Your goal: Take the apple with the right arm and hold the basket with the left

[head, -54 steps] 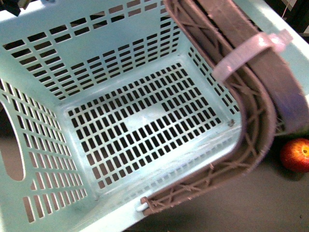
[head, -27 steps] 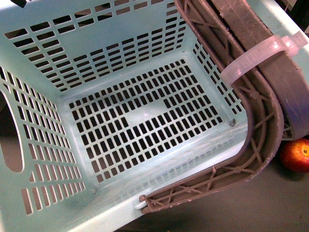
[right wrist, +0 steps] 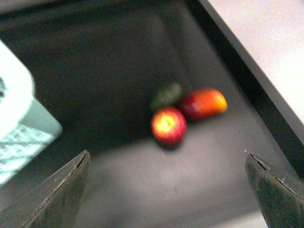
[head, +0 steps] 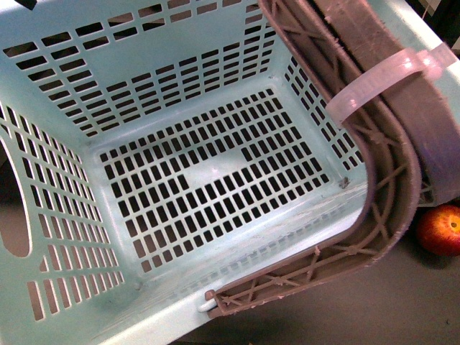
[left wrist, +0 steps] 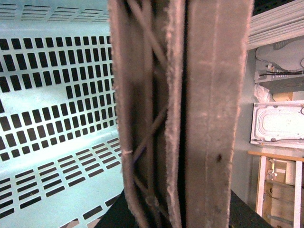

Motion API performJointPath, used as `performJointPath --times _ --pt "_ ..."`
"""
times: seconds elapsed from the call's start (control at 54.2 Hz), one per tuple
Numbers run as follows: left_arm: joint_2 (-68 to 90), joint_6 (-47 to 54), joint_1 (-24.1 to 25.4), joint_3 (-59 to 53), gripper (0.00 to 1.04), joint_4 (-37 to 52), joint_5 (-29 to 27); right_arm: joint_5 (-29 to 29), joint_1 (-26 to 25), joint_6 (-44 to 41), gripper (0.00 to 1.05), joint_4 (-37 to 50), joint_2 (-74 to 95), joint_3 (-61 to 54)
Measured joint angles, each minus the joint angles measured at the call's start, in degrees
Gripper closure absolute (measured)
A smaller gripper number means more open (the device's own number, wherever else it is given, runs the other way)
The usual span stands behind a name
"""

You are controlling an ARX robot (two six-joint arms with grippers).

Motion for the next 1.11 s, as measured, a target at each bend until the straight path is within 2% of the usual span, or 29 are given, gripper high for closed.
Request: performJointPath --times 0.074,0.222,0.332,0.425,0.498,0.609,0.775,0.942,1.108 --pt "-0.02 0.24 -0.02 0.0 0.88 0.02 -0.02 1.29 -1.2 4.24 0.09 -2.54 4.52 0.76" --pt "-0.02 0.15 0.0 0.0 0.88 0.02 0.17 -2.78 -6.62 6.75 0.09 1.16 10.27 0.85" --pt "-0.11 0.24 0.0 0.0 0.88 0.02 0.17 -10.05 -14.88 4.66 0.09 12.63 23.02 1.57" --pt "-0.11 0.24 0.0 0.0 0.88 0.02 0.13 -11.52 -18.05 3.61 0.09 19.23 32.46 2.99" --pt "-0.13 0.26 0.0 0.0 0.88 0.02 -0.04 -11.54 -19.5 1.75 0.09 28.48 46.01 5.99" --pt "-0.13 0.24 0.0 0.0 0.88 0.02 0.17 -12.72 -19.43 -0.33 0.09 38.82 64.76 11.52" --pt "-0.13 0.26 0.0 0.0 0.88 0.02 0.13 -12.59 -17.7 -2.67 0.09 45.86 84.43 18.01" --pt "-0.13 0.24 0.0 0.0 0.88 0.02 0.13 -10.25 -15.61 -3.72 0.09 48.06 100.08 24.35" --pt "-0.13 0.24 0.0 0.0 0.88 0.02 0.13 -10.21 -13.88 -3.58 0.09 48.19 107.14 28.17"
